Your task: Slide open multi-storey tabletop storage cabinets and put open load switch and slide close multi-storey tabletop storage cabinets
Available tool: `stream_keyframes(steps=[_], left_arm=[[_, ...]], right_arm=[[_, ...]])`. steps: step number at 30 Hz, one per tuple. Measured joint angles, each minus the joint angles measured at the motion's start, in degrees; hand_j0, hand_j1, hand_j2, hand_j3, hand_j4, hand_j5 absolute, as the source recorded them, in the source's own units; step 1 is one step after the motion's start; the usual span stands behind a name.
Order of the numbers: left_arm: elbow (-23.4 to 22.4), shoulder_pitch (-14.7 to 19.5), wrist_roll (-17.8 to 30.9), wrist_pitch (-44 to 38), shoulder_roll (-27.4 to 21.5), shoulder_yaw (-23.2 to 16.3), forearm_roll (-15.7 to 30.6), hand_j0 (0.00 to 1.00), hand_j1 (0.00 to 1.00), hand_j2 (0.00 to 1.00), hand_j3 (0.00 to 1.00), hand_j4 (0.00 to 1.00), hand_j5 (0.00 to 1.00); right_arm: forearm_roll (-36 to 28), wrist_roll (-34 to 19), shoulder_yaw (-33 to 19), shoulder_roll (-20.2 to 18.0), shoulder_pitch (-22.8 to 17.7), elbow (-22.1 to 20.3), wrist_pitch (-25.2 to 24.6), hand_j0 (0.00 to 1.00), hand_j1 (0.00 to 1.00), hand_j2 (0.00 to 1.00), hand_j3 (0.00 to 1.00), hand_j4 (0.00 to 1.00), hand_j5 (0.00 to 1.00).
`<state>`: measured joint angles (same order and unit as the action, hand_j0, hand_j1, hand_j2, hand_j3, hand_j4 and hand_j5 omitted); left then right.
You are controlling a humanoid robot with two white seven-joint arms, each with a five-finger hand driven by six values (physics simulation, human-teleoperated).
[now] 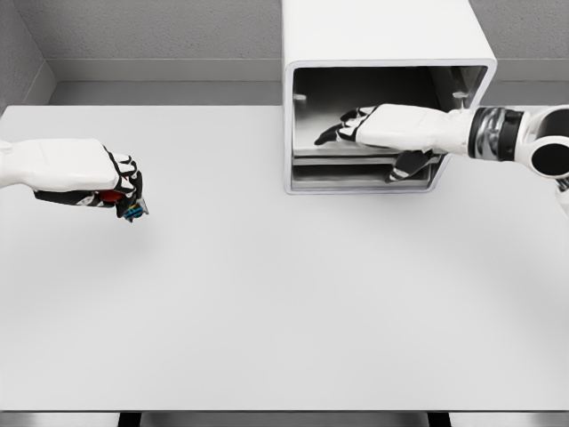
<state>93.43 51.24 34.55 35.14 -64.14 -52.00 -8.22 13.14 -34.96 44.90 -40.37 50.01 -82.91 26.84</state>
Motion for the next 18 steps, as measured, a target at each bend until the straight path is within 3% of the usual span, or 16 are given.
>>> stream_keyframes(steps=[18], left_arm=[[0.1,0.0,0.0,0.0,-0.1,0.0,0.0,0.33,0.33,0.33,0.33,0.33,0.33]], right_arm=[[-0.4,-0.1,-1.9,-4.7,-3.4,-7.5,0.7,1.00,1.00,1.00,1.00,1.00,1.00]])
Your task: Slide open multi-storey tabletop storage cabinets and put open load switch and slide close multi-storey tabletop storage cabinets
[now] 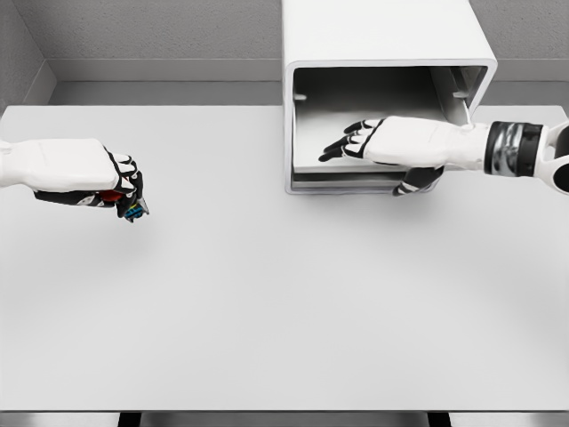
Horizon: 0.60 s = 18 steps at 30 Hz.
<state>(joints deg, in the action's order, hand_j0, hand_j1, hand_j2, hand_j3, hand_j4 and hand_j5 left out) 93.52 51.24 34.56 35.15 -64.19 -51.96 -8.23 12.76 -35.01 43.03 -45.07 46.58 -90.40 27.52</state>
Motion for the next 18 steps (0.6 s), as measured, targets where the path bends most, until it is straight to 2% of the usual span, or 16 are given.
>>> stream_keyframes(steps=[8,10,15,18], left_arm=[[0.0,0.0,0.0,0.0,-0.8,0.1,0.0,0.33,0.33,0.33,0.33,0.33,0.33],[0.0,0.0,0.0,0.0,-0.9,0.1,0.0,0.33,0.33,0.33,0.33,0.33,0.33],[0.0,0.3,0.0,0.0,-0.9,0.1,0.0,0.33,0.33,0.33,0.33,0.33,0.33],[0.6,3.0,-0.2,0.1,-0.6,0.1,0.7,0.33,0.33,0.33,0.33,0.33,0.33]], right_arm=[[-0.3,0.0,-2.8,-2.5,-2.5,-2.7,0.9,1.00,1.00,1.00,1.00,1.00,1.00],[-0.3,0.0,-3.6,-3.2,-4.1,-3.7,1.2,1.00,1.00,1.00,1.00,1.00,1.00],[-0.7,0.0,-9.3,-6.0,-8.2,-6.4,3.1,1.00,1.00,1.00,1.00,1.00,1.00],[-1.4,0.0,-13.0,-7.9,-10.8,-8.0,4.6,1.00,1.00,1.00,1.00,1.00,1.00]])
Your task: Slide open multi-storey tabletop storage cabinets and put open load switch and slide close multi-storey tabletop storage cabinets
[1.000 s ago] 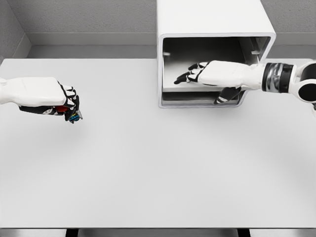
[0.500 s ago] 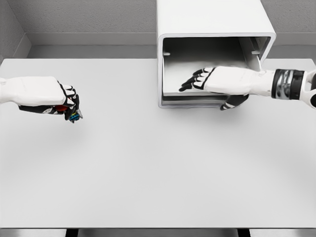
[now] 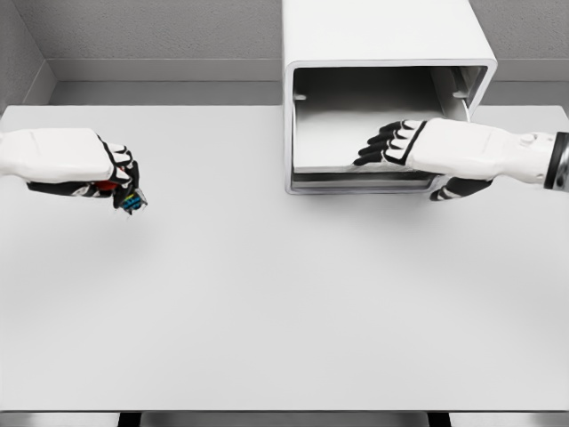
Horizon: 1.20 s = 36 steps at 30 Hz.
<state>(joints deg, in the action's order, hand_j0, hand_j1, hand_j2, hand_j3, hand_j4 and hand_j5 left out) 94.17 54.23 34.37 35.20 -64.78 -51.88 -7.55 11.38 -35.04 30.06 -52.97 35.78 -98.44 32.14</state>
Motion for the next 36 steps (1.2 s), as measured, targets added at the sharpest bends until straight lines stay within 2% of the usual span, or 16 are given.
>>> stream_keyframes(steps=[2,5,12,16,17,18,21,25,26,27,31,36], left_arm=[[1.3,1.5,0.0,0.0,0.2,0.0,0.8,0.33,0.33,0.33,0.33,0.33,0.33],[2.5,2.9,0.0,0.0,1.2,0.0,1.4,0.33,0.33,0.33,0.33,0.33,0.33],[3.4,4.6,0.1,0.0,4.5,-0.1,1.6,0.33,0.33,0.33,0.33,0.33,0.33],[5.4,6.8,0.2,0.0,6.6,-0.1,1.6,0.33,0.33,0.33,0.33,0.33,0.33],[5.8,7.3,0.2,0.0,7.2,-0.1,1.7,0.33,0.33,0.33,0.33,0.33,0.33],[6.0,8.2,0.3,0.0,8.0,-0.1,1.7,0.33,0.33,0.33,0.33,0.33,0.33],[6.4,9.6,0.6,0.0,10.7,0.2,1.7,0.33,0.33,0.33,0.33,0.33,0.33],[6.5,10.9,0.6,0.0,14.5,0.7,1.5,0.33,0.33,0.33,0.33,0.33,0.33],[6.5,11.0,0.7,0.0,15.3,0.8,1.5,0.33,0.33,0.33,0.33,0.33,0.33],[6.5,10.8,0.7,0.0,16.3,1.0,1.4,0.33,0.33,0.33,0.33,0.33,0.33],[6.3,10.6,0.7,0.0,22.0,1.6,1.2,0.33,0.33,0.33,0.33,0.33,0.33],[5.9,10.6,0.7,0.1,28.5,3.5,1.0,0.33,0.33,0.33,0.33,0.33,0.33]], right_arm=[[-1.2,0.0,-4.0,-1.8,-4.5,-0.7,1.5,1.00,1.00,1.00,1.00,1.00,1.00],[-3.3,0.0,-10.8,-4.5,-8.5,-1.5,2.5,1.00,1.00,1.00,1.00,1.00,1.00],[-7.2,0.0,-23.6,-9.1,-20.0,-1.9,3.0,1.00,1.00,1.00,1.00,1.00,1.00],[-7.7,0.0,-32.6,-10.7,-33.6,-1.9,3.1,1.00,1.00,1.00,1.00,1.00,1.00],[-7.8,0.0,-34.5,-11.0,-34.8,-1.9,3.1,1.00,1.00,1.00,1.00,1.00,1.00],[-7.9,0.0,-35.8,-11.1,-36.3,-1.9,3.1,0.94,0.94,0.94,0.94,0.94,0.94],[-8.0,0.0,-37.7,-12.0,-38.6,-1.9,3.0,0.61,0.61,0.61,0.61,0.61,0.61],[-8.1,0.0,-37.8,-12.4,-38.7,-1.8,3.0,0.61,0.61,0.61,0.61,0.61,0.61],[-8.1,0.0,-37.7,-12.4,-38.7,-1.8,3.0,0.64,0.64,0.64,0.64,0.64,0.64],[-8.1,0.0,-37.6,-12.5,-38.7,-1.8,3.0,0.74,0.74,0.74,0.74,0.74,0.74],[-8.1,0.0,-36.7,-12.5,-38.6,-1.8,3.0,0.44,0.44,0.44,0.44,0.44,0.44],[-8.0,0.0,-33.6,-12.5,-38.0,-1.9,3.0,0.45,0.45,0.45,0.45,0.45,0.45]])
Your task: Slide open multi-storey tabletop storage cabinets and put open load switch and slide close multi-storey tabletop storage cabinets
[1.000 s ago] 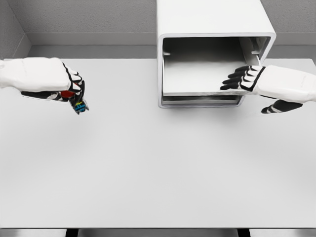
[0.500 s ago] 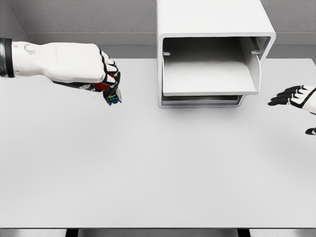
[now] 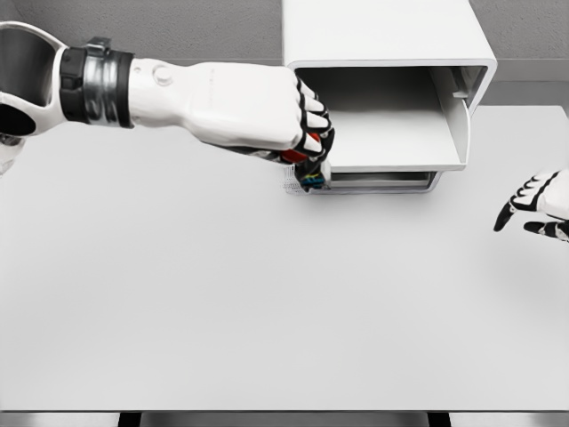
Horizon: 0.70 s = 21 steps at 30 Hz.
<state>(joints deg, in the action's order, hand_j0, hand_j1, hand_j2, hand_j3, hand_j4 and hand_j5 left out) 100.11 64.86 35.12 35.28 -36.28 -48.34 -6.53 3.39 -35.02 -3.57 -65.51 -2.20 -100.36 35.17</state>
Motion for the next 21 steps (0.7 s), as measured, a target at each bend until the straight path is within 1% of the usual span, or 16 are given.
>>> stream_keyframes(steps=[3,4,6,9,14,18,21], left_arm=[[-0.1,0.3,0.0,0.0,2.9,1.7,-0.1,0.34,0.34,0.34,0.34,0.34,0.34],[-0.2,1.1,0.0,0.0,3.8,2.3,-0.5,0.34,0.34,0.34,0.34,0.34,0.34],[-0.6,1.1,0.0,0.0,5.9,3.5,-2.3,0.35,0.35,0.35,0.35,0.35,0.35],[-2.1,1.4,0.0,0.0,9.2,4.6,-6.7,0.35,0.35,0.35,0.35,0.35,0.35],[-5.1,1.2,0.0,0.0,13.7,4.9,-15.0,0.35,0.35,0.35,0.35,0.35,0.35],[-6.1,0.9,0.0,0.0,15.9,4.6,-20.4,0.35,0.35,0.35,0.35,0.35,0.35],[-6.4,0.8,0.0,-0.1,17.1,4.1,-23.2,0.36,0.36,0.36,0.36,0.36,0.36]], right_arm=[[0.0,0.0,1.0,0.0,-0.1,-0.1,0.0,0.47,0.47,0.47,0.47,0.47,0.47],[0.0,0.0,1.3,0.0,-0.1,-0.1,0.0,0.48,0.48,0.48,0.48,0.48,0.48],[0.0,0.0,1.7,0.0,-0.2,-0.1,0.0,0.49,0.49,0.49,0.49,0.49,0.49],[0.0,0.0,2.2,0.0,0.4,-0.1,0.0,0.49,0.49,0.49,0.49,0.49,0.49],[0.0,0.0,3.0,-0.1,0.5,-0.1,0.0,0.49,0.49,0.49,0.49,0.49,0.49],[0.0,0.0,4.0,-0.1,0.8,-0.2,0.0,0.49,0.49,0.49,0.49,0.49,0.49],[0.0,0.0,4.9,0.0,1.1,-0.2,0.0,0.49,0.49,0.49,0.49,0.49,0.49]])
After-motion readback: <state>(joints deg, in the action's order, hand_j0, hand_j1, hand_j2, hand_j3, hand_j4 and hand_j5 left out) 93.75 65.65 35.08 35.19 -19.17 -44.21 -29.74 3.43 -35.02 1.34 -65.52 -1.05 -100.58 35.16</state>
